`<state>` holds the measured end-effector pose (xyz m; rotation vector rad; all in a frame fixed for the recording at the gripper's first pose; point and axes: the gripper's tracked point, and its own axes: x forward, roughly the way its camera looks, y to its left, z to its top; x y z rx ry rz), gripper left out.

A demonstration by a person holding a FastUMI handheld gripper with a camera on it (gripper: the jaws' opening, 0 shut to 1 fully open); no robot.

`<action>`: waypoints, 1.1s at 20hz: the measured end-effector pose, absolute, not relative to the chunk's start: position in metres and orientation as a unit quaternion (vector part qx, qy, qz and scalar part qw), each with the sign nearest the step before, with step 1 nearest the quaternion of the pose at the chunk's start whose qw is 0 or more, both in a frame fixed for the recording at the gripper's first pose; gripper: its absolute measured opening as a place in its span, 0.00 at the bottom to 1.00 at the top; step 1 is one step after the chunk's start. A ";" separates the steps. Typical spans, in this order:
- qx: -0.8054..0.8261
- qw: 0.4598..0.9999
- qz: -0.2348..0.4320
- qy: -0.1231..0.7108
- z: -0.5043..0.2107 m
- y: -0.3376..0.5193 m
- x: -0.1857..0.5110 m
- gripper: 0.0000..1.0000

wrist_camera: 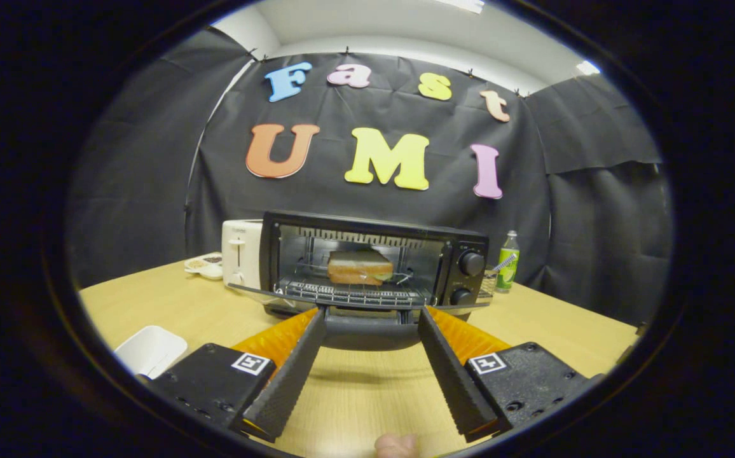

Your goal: Open the toaster oven, put the food inside, and close the toaster oven door.

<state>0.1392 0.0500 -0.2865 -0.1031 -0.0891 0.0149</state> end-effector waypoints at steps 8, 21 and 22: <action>-0.023 0.998 0.021 -0.052 -0.245 0.051 0.167 0.99; -0.014 0.999 0.040 -0.026 -0.205 0.060 0.107 1.00; -0.011 0.999 0.036 -0.023 -0.201 0.056 0.099 1.00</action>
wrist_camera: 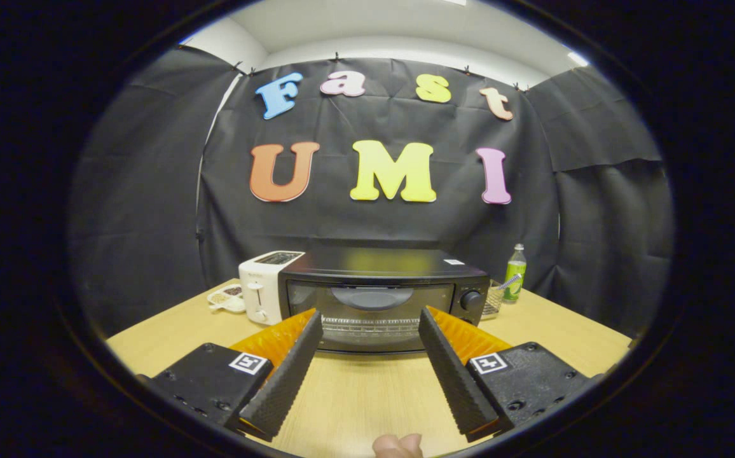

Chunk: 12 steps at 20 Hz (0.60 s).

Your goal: Open the toaster oven, put the food inside, and close the toaster oven door.

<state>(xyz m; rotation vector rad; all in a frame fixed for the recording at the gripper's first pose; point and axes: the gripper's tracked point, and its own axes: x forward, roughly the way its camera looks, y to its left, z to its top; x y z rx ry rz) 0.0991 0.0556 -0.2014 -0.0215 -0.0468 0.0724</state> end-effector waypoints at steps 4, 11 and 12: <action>0.013 0.999 0.031 -0.012 -0.174 0.039 0.057 1.00; -0.006 0.997 0.021 -0.069 -0.077 -0.011 -0.016 1.00; -0.009 0.997 0.022 -0.078 -0.070 -0.014 -0.024 1.00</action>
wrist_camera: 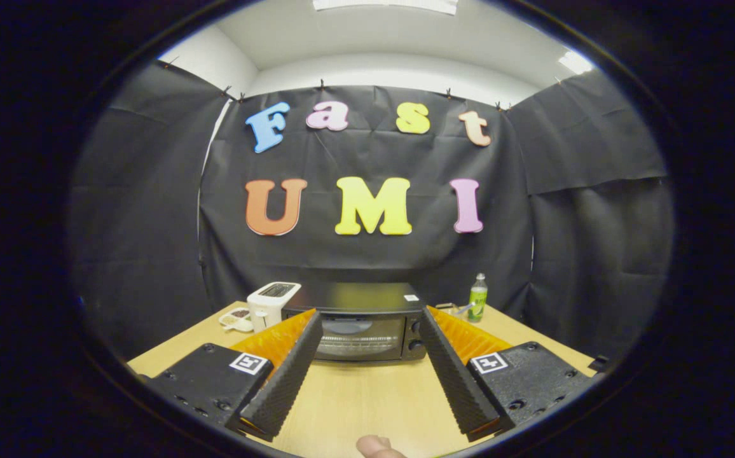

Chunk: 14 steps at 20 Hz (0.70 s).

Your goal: Open the toaster oven, put the food inside, and close the toaster oven door.

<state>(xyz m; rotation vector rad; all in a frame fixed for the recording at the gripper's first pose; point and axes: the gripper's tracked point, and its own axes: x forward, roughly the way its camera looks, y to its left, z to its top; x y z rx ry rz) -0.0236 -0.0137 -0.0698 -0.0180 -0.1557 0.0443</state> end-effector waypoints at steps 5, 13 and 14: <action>0.002 0.995 0.059 -0.083 -0.047 -0.013 -0.047 1.00; 0.008 0.995 0.050 -0.091 -0.028 -0.025 -0.062 1.00; 0.007 0.994 0.050 -0.093 -0.027 -0.025 -0.064 1.00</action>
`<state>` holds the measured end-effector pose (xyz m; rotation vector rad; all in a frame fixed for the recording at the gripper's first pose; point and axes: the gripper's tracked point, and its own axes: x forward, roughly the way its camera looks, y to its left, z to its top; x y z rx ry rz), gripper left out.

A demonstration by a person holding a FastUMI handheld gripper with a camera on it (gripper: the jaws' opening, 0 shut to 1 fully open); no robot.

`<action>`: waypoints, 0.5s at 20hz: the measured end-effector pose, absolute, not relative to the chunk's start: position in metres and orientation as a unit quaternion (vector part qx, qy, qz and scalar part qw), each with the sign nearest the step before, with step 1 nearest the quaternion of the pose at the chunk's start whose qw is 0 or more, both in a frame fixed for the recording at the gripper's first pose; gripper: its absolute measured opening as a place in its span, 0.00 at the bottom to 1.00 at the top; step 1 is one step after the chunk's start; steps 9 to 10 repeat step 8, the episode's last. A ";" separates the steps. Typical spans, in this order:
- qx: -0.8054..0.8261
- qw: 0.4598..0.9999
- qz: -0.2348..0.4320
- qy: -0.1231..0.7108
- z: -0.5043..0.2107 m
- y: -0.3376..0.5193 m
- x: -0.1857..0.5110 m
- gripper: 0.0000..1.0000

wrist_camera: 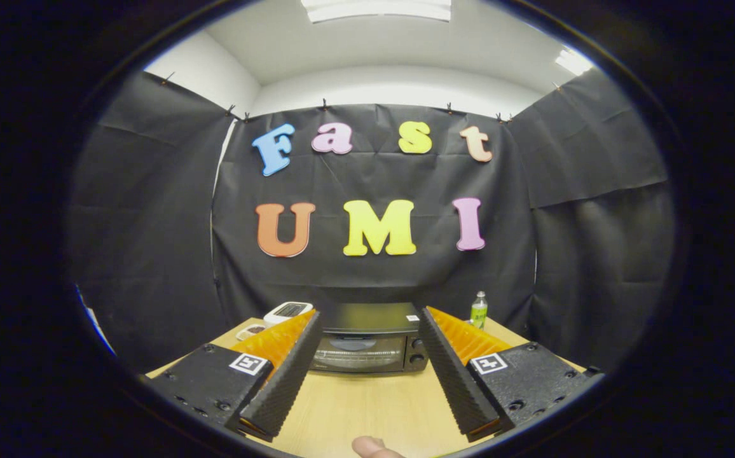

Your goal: Open the toaster oven, put the food inside, and close the toaster oven door.

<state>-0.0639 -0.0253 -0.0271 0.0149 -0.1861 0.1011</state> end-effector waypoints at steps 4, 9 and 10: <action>-0.003 0.994 0.048 -0.099 -0.019 -0.028 -0.070 1.00; 0.006 0.993 0.046 -0.107 -0.016 -0.034 -0.080 1.00; 0.006 0.993 0.046 -0.107 -0.016 -0.034 -0.080 1.00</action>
